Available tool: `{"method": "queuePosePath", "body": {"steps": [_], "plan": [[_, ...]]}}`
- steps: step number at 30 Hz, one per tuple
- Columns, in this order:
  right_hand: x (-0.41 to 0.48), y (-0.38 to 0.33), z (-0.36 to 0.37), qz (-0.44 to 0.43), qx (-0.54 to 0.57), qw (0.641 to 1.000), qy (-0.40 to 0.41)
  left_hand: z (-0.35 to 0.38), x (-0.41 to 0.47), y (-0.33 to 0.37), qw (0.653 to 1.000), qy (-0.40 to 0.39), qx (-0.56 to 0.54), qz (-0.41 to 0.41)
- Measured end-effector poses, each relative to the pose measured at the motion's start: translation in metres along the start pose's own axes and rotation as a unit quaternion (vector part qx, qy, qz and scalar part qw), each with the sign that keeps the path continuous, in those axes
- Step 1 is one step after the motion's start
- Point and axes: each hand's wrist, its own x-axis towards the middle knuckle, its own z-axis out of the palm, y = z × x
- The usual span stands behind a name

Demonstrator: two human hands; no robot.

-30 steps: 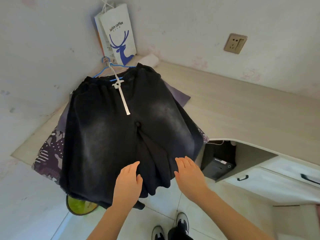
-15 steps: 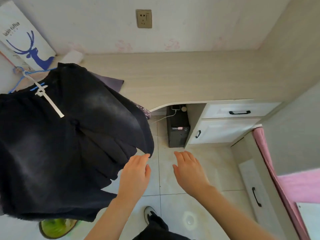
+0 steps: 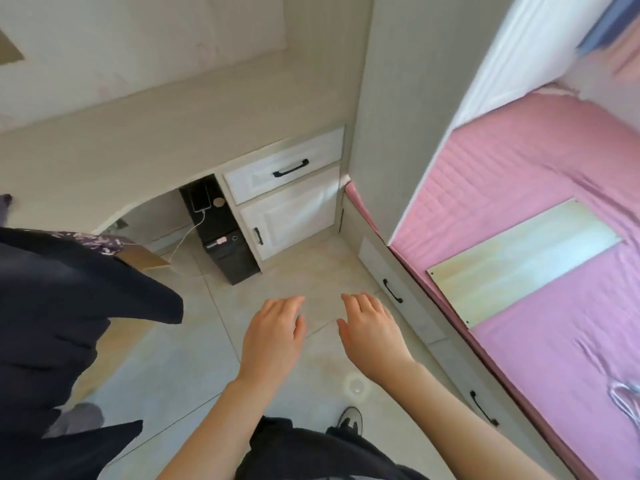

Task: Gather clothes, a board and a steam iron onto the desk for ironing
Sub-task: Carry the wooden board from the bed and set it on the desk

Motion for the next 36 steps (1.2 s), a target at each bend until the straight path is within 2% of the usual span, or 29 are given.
{"method": "queuePosePath", "body": {"steps": [6,13,22,30,36], "plan": [[-0.052,0.097,-0.018,0.11,0.029,0.993,0.036,0.052,0.014,0.094,0.994,-0.05,-0.014,0.095],[-0.078,0.177,-0.041,0.205,0.052,0.975,0.072,0.091,0.054,0.174,0.98,-0.091,-0.016,0.178],[-0.056,0.27,-0.064,0.296,0.067,0.948,0.094,0.148,0.134,0.241,0.966,-0.143,-0.04,0.213],[-0.025,0.36,-0.072,0.364,0.109,0.922,0.075,0.199,0.219,0.296,0.946,-0.204,-0.011,0.252],[-0.02,0.434,-0.072,0.391,0.123,0.91,0.068,0.245,0.252,0.341,0.942,-0.236,-0.009,0.239]]}}
